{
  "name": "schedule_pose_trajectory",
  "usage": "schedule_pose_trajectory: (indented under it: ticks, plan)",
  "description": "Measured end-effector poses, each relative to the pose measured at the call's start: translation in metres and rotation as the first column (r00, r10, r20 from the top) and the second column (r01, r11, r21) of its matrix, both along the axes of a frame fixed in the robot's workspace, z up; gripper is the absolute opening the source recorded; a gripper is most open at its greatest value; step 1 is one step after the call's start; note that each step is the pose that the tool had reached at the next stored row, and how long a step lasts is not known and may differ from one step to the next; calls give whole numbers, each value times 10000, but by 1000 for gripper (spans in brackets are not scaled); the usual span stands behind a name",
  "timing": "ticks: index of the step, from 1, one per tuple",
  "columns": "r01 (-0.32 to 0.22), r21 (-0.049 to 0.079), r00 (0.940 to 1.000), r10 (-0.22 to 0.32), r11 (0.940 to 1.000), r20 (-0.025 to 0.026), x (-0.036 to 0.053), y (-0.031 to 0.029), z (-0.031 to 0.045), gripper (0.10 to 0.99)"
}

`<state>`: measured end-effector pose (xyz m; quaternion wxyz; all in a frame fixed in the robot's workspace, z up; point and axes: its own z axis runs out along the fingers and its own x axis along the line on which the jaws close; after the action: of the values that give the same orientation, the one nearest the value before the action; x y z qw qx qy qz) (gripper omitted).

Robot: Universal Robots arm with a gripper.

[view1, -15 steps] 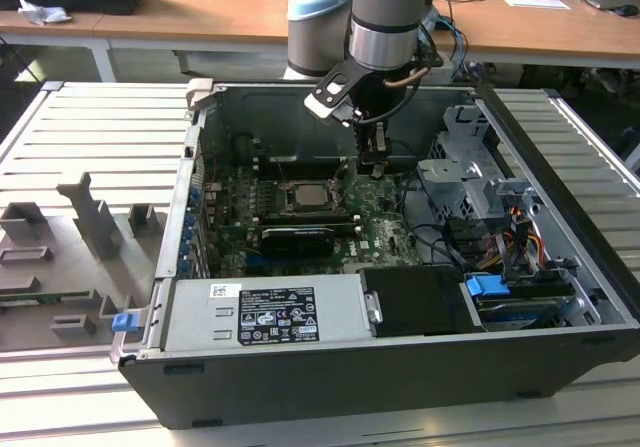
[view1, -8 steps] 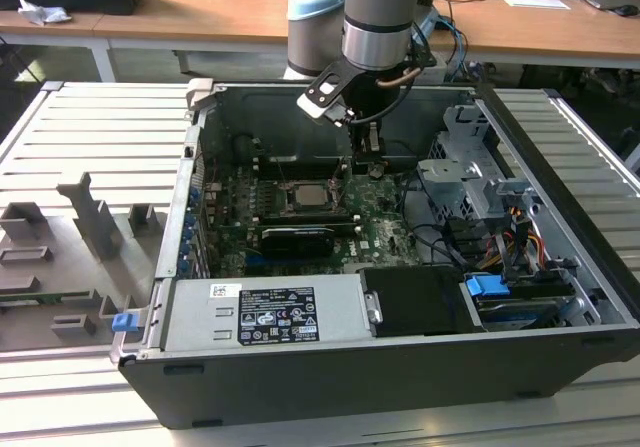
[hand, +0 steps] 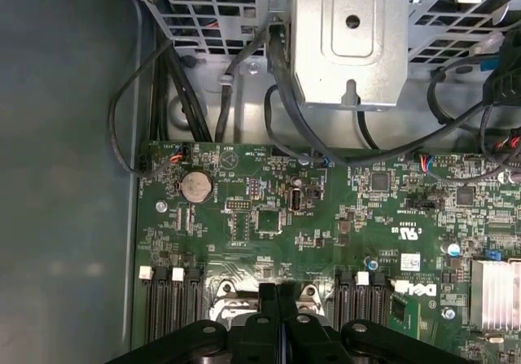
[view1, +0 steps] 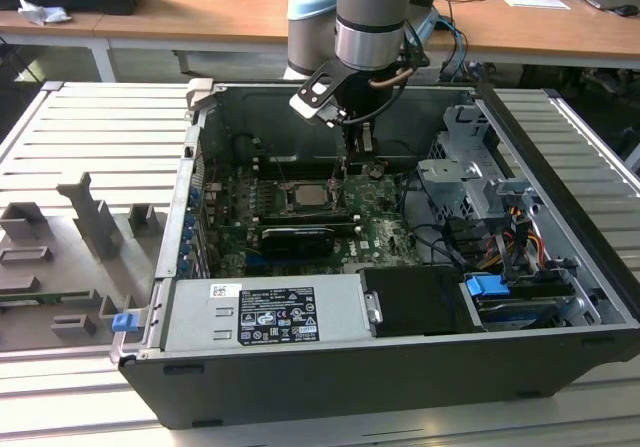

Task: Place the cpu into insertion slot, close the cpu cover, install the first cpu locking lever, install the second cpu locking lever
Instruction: 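Close the cpu cover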

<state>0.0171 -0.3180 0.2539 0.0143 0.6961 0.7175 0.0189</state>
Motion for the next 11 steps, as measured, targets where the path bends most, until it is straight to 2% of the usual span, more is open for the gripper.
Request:
schedule_pose_trajectory:
  ticks: [5,11]
  plan:
    - [0,0,10000,0,10000,0,-66,0,-7,106]
    - [0,0,10000,0,10000,0,-80,0,-7,106]
